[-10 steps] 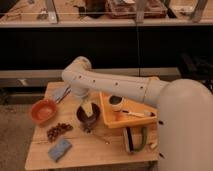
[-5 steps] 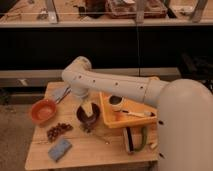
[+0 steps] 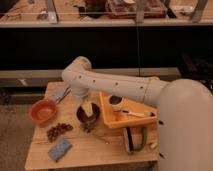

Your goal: Place grapes in red bowl

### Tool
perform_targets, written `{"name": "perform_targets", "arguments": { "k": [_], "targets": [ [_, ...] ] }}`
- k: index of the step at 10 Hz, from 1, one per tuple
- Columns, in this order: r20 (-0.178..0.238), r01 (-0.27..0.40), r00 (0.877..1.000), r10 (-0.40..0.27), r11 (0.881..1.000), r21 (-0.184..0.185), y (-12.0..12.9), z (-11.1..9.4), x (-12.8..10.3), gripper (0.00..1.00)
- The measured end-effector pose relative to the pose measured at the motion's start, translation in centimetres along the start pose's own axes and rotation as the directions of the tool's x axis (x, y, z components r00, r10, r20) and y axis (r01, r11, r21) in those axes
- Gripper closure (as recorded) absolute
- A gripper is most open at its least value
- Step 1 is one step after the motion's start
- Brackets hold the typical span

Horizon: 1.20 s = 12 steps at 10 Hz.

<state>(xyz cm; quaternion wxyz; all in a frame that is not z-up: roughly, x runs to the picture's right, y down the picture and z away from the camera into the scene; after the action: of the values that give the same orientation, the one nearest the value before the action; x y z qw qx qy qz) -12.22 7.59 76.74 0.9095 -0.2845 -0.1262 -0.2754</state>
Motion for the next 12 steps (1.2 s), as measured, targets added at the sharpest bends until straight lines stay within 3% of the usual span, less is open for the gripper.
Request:
{"name": "perform_targets", "arguments": {
  "k": [3,5,6,7,10,12],
  "targets": [
    [0.009,-0.005,1.0,0.005,1.0,0.001,0.0,0.0,-0.1,0.2],
    [0.129,-0.037,0.991,0.036,0.999,0.009,-0.3,0.1,-1.7,0.2],
    [0.218,-0.049,0.975,0.043,0.999,0.019,-0.6,0.0,-3.0,0.2],
    [0.28,-0.05,0.959,0.04,0.998,0.029,-1.0,-0.1,-4.6,0.2],
    [0.29,-0.026,0.957,0.017,0.999,0.028,-1.9,0.2,-9.2,0.2],
    [0.296,-0.02,0.955,0.015,1.0,0.013,-1.8,1.9,-11.1,0.2]
  ]
}}
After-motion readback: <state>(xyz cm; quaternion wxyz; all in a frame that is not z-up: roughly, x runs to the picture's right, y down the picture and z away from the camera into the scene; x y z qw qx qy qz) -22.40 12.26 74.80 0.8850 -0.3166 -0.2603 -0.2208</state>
